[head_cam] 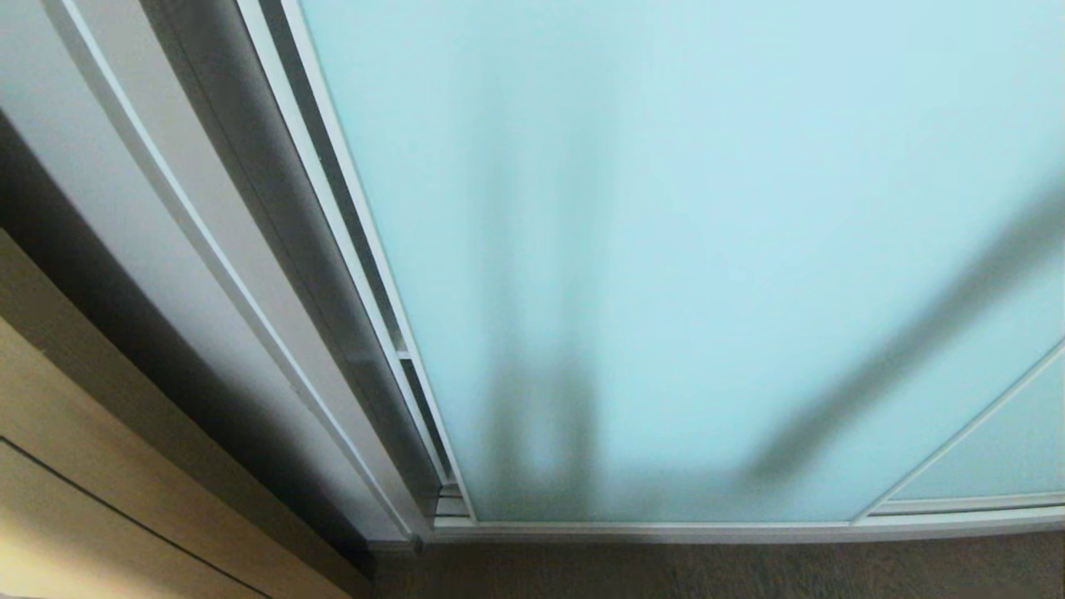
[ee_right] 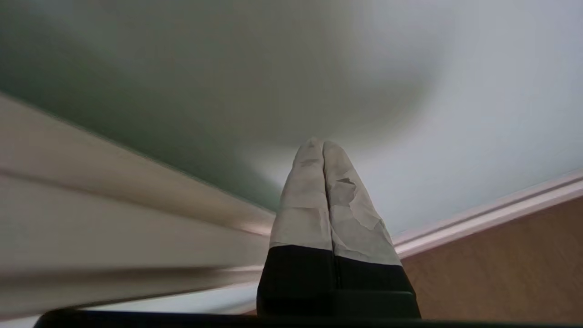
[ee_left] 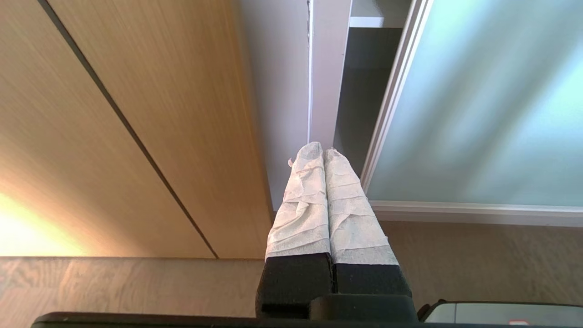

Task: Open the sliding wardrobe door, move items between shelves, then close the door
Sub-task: Close the door

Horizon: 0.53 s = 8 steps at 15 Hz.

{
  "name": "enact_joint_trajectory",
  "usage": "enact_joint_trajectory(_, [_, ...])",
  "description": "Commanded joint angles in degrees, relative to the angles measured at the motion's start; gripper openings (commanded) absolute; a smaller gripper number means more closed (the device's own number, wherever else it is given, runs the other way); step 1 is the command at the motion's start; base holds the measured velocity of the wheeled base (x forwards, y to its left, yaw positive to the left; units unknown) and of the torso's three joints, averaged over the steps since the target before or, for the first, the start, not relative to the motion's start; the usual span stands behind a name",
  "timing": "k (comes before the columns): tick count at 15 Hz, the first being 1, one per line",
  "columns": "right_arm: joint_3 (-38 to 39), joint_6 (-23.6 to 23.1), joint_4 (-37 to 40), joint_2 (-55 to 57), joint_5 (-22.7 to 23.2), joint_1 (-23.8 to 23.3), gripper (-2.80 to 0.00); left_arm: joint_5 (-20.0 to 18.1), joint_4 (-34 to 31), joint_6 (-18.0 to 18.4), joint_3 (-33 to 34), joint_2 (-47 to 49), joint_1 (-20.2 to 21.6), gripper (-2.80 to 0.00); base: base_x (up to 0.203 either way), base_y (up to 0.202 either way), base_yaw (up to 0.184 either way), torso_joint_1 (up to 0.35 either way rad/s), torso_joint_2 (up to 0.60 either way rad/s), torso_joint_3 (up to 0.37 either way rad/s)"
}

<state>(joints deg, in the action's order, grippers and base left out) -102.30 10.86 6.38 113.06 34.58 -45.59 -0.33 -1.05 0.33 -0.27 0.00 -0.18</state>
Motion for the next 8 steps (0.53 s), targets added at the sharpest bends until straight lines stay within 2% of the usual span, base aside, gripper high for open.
enact_joint_trajectory(1, [-0.44,0.22,-0.73,1.28,-0.28,0.67,-2.8,-0.02,-0.01,0.02,0.0,0.08,0.01,-2.8,0.0,0.0,0.0,0.0,0.0,0.0])
enact_joint_trajectory(8, [3.56,0.63,-0.6,-2.06,-0.3,2.78,-2.8,-0.02,-0.01,0.02,0.0,0.0,0.01,-2.8,0.0,0.0,0.0,0.0,0.0,0.0])
